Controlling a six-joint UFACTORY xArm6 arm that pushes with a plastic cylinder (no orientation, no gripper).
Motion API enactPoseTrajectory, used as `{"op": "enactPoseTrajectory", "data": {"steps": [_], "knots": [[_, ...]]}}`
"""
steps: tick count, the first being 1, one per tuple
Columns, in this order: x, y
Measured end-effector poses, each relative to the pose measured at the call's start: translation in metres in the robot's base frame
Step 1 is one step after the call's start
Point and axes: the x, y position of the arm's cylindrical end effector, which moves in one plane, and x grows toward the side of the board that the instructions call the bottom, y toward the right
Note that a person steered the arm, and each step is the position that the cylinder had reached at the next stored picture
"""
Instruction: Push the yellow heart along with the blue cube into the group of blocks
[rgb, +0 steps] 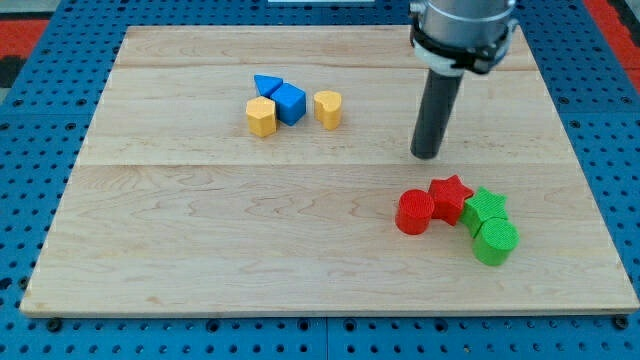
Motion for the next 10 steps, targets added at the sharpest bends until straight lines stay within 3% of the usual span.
{"op": "enactPoseTrajectory", "data": {"steps": [2,4,7,9,10], "knots": [[-0.102,-0.047],[-0.144,-0.165],[-0.095,-0.239],[-0.025,-0.119],[-0.023,-0.135]]}}
